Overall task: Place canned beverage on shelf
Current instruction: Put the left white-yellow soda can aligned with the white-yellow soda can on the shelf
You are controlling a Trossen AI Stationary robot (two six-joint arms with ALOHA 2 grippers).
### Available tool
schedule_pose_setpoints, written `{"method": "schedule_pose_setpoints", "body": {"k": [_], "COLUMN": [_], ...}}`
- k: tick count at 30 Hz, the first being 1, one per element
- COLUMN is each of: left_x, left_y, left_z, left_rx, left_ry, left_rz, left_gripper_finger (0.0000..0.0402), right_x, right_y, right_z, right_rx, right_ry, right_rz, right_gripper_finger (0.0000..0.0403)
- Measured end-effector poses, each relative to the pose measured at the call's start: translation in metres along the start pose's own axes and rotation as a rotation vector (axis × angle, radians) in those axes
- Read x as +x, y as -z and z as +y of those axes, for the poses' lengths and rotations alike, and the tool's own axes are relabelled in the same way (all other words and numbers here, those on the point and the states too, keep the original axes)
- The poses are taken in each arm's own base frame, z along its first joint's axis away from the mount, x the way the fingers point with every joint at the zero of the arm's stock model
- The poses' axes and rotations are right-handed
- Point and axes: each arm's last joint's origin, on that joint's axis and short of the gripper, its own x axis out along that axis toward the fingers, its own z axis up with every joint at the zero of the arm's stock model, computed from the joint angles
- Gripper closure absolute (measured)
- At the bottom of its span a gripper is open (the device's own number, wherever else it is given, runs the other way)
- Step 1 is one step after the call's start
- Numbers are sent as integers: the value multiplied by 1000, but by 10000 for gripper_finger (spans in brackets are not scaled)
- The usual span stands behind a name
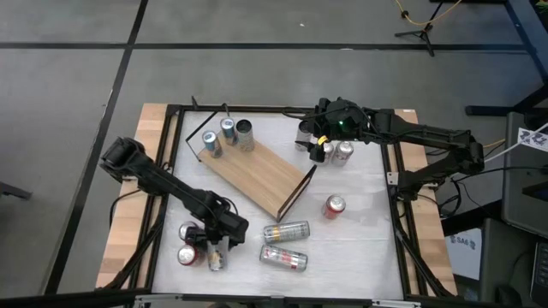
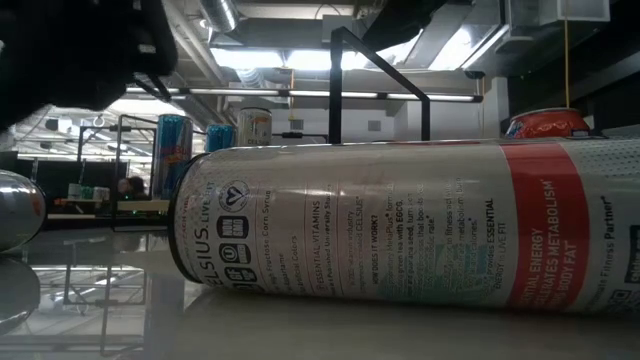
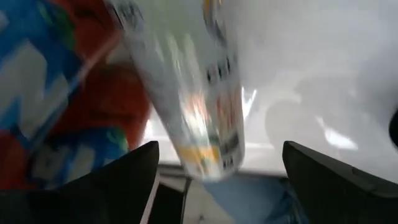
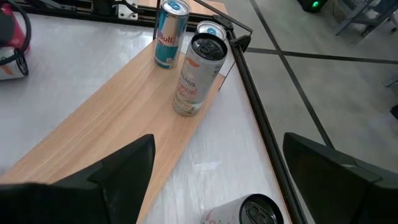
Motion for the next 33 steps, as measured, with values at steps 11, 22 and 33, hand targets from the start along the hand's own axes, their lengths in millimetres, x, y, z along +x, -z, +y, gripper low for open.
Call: {"method": "schedule_pose_setpoints", "body": {"k": [11,22,33], "left_x": [1,0,16], "left_y": [-10,-15,-18], "left_z": [5,10,10], "left_rx": [-30,-41,-51], "left_ry": [10,-5,-70], "left_rz": [-203,-318,-360], "left_gripper_finger": [66,66,66], "right_x": [0,0,0], "right_y": [0,0,0], "right_z": [0,0,0], "right_rx": [0,0,0], "right_ry": [0,0,0], "right_rz": [0,0,0], "right_gripper_finger": [54,54,54]}}
